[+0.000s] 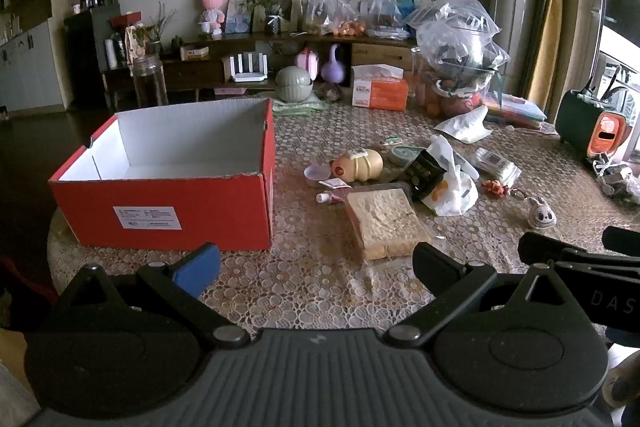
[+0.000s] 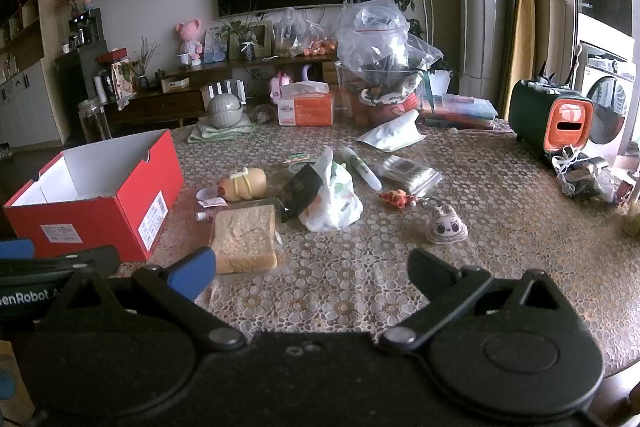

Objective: Organize objects

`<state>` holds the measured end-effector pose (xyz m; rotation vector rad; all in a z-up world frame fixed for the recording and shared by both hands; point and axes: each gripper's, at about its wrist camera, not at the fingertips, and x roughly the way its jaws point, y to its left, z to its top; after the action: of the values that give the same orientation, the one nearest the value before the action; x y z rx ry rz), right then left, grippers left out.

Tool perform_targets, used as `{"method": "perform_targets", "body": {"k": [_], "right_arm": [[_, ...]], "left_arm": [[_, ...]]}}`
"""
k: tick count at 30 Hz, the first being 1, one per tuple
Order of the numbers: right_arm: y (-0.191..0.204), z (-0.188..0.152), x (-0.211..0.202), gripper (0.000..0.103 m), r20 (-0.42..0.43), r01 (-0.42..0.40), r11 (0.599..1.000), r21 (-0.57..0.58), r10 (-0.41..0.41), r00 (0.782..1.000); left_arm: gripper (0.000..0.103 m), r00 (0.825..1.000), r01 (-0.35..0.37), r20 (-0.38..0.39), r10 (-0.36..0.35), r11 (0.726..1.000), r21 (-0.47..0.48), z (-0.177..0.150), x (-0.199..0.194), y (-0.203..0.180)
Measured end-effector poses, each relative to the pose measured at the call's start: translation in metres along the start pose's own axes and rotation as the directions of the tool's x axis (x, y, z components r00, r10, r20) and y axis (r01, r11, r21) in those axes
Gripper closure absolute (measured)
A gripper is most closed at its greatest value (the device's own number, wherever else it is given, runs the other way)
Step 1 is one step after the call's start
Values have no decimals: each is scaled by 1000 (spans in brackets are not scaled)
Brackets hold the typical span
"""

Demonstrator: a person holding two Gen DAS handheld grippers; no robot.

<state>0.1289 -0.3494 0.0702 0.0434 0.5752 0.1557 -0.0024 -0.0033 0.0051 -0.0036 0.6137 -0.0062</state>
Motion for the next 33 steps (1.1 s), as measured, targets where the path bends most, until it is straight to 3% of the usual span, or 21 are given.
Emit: {"method": "perform_targets", "body": {"k": [33], "right_arm": [[0,1,1,1,-5,0,1000,2,0,1000]], "left_arm": [[0,1000,1,-7,-1,1000,2,0,4,1]]}}
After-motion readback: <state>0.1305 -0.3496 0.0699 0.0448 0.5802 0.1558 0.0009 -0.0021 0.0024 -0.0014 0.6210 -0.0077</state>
